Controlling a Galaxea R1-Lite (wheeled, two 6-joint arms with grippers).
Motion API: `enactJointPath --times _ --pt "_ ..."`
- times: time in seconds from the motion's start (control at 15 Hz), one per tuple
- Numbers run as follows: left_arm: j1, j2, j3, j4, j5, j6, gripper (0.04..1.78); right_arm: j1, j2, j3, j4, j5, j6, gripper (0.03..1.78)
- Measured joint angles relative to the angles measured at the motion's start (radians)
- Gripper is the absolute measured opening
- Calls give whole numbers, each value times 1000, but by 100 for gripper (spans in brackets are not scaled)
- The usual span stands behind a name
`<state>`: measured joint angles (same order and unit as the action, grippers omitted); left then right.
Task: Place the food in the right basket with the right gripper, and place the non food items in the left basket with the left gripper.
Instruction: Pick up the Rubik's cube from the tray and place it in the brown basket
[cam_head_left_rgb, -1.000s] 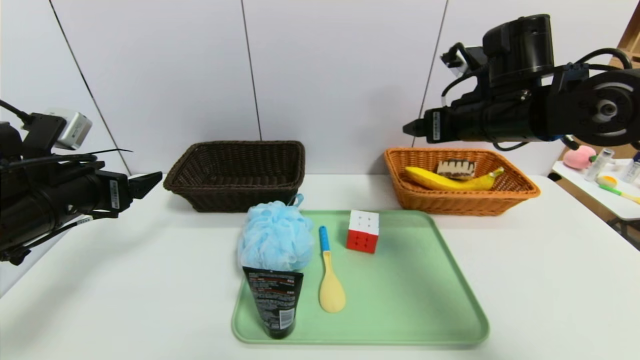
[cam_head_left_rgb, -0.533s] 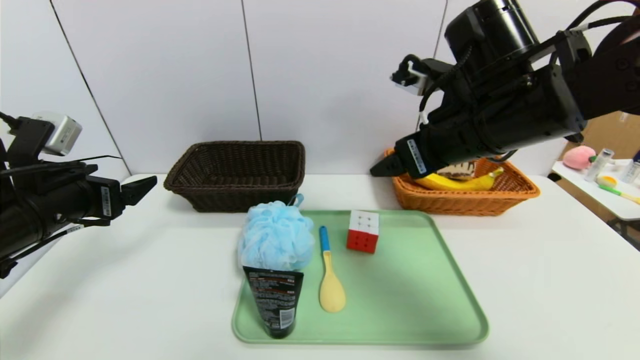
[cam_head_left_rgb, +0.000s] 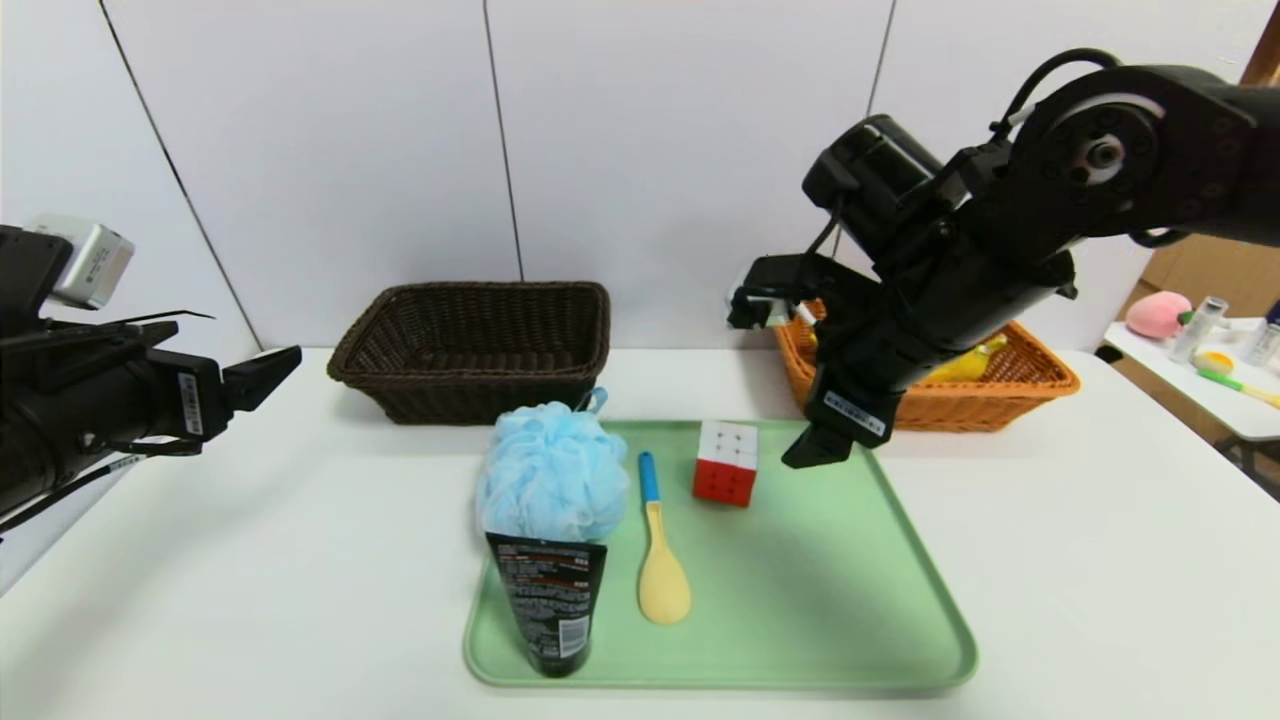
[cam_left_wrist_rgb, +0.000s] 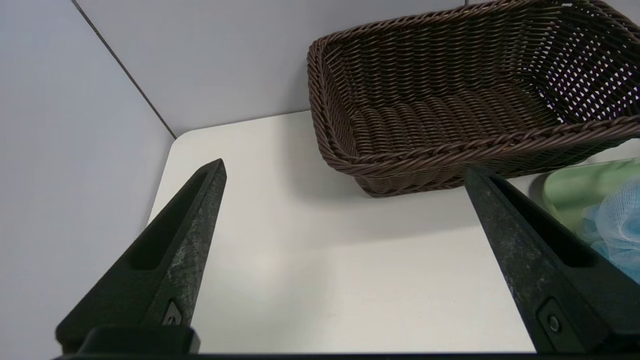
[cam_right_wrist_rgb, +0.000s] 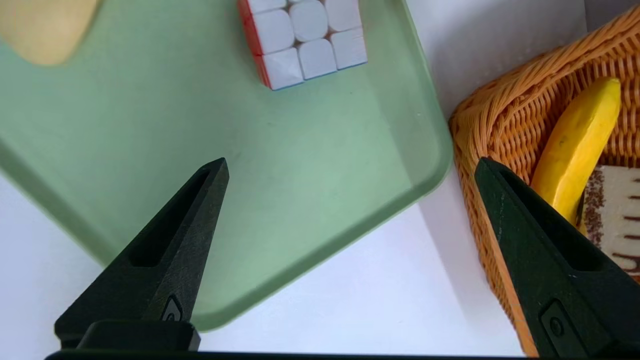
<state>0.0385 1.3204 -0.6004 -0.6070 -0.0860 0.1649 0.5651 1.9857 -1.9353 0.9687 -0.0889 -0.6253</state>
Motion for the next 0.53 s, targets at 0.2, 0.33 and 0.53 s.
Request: enactJointPath --times 0.2,0.33,0.53 --pt "0 -14 17 1 -1 0 169 -7 53 -18 1 15 -30 169" --pt "-1 -20 27 1 0 0 169 -9 76 -20 -22 70 -29 169" --pt "-1 -24 35 0 0 -1 169 -13 99 -21 -81 152 -29 169"
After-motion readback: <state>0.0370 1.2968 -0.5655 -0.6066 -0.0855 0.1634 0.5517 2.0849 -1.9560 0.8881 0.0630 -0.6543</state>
